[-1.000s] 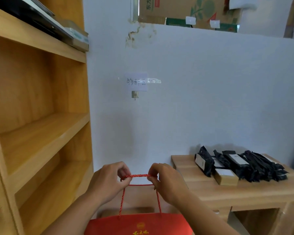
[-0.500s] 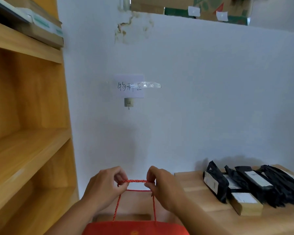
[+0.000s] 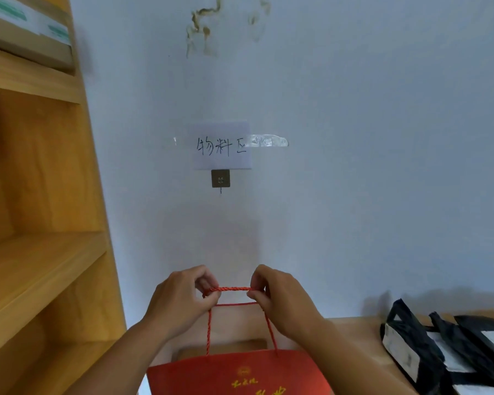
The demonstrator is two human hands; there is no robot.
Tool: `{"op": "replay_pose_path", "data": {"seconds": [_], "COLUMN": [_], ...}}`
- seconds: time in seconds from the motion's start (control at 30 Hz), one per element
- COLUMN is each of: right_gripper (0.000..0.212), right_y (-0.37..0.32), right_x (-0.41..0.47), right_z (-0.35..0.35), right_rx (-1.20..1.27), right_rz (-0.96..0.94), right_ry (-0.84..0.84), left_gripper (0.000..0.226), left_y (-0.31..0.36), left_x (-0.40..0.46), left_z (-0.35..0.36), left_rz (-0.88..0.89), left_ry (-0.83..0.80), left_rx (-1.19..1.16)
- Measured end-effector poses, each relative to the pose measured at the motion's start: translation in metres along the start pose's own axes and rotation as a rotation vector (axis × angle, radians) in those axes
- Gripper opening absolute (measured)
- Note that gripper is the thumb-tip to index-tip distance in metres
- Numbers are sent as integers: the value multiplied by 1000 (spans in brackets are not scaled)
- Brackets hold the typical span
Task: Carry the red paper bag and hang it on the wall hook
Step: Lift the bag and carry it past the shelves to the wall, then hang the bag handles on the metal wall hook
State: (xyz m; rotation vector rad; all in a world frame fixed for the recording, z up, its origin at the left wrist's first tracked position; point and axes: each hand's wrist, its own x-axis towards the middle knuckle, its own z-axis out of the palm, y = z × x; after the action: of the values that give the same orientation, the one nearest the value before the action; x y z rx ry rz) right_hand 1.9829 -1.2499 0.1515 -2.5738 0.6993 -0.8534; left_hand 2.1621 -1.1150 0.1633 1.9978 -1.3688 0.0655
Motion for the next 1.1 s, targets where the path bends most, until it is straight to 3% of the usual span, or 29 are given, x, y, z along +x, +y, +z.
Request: {"op": "replay_pose_path", "data": {"seconds": [0.4,0.73,1.1], "right_gripper": [17,20,15], "right_y": [46,59,78], "right_x": [113,216,318], "right_z": [28,61,48], "right_rx": [41,244,373], "right_rz": [13,106,68], "right_ry": [43,50,124], "left_gripper": [14,14,13], "left_y": [-49,-116,-120], "left_x": [111,211,314], "left_z": [28,30,20], "left_rz": [1,67,45], "left_ry": [56,-55,56], "left_rx": [-69,-236,-392]}}
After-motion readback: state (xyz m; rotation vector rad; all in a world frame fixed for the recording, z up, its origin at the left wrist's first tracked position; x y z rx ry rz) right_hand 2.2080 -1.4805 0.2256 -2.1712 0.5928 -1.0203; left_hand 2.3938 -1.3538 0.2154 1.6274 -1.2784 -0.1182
